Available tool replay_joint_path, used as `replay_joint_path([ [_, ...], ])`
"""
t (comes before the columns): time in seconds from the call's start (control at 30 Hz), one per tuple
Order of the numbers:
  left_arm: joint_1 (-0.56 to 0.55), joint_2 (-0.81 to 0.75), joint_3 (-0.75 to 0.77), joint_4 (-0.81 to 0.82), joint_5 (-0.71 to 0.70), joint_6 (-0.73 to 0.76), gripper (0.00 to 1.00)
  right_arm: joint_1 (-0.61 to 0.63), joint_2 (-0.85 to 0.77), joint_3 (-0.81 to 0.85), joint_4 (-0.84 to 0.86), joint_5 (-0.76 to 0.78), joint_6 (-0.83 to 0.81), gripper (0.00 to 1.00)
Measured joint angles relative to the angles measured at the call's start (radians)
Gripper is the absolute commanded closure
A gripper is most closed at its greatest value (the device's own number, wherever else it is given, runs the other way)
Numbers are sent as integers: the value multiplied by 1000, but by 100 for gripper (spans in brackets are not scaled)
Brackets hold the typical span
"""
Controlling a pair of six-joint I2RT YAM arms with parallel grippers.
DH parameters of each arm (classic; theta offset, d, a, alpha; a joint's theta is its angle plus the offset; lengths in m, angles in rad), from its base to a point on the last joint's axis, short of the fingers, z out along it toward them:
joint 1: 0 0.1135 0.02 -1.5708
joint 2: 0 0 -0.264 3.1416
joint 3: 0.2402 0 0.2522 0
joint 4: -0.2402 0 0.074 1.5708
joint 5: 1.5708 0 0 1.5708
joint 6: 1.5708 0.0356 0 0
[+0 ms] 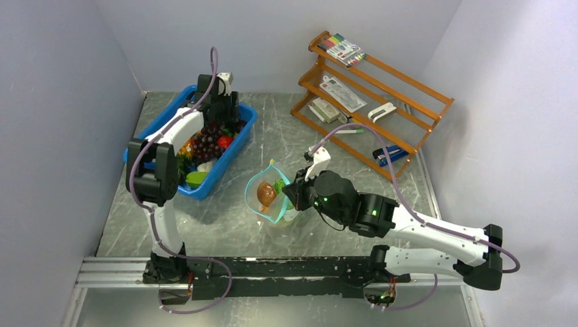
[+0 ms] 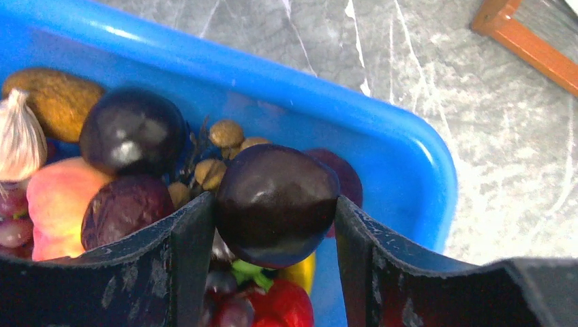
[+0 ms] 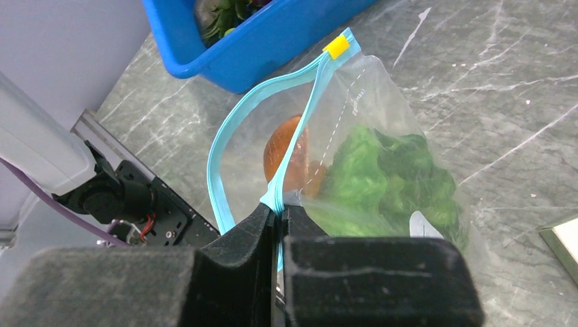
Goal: Place the food in the zip-top bag and seal the zipper
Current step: Pick up the fake vegetable from the bin, then place the fake vegetable in the zipper food storage bag.
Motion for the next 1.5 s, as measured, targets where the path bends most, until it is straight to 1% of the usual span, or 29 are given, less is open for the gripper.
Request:
replay_joint_path([
  [0.3,2,-191,-144,-48,53,-51,67,0,0,0,0,-24,16,100],
  [0.43,2,-322,-260,-58,84,-79,68,0,-1,-2,2,-30,30,100],
  [0.6,2,-497,-398,-64,167,-120,68,0,-1,-11,10,-25,55,100],
  [0.73,2,-622,-458,-76,256,-131,69,0,30,6,-1,5,90,100],
  [0.87,2,-741,-487,-110,348,-132,67,0,72,29,-1,9,100,100],
  [1.0,2,-895,-530,-132,484,-140,66,0,113,51,11,-5,90,100],
  [1.17,2,-1045,-571,-130,661,-180,66,0,142,95,16,-11,74,100],
  [1.3,2,-1114,-635,-111,768,-237,67,0,152,113,31,-10,57,100],
  [1.37,2,-1128,-683,-84,826,-280,65,0,152,113,40,-11,47,100],
  [1.5,0,-1133,-735,-79,886,-325,65,-1,150,112,77,-39,19,100],
])
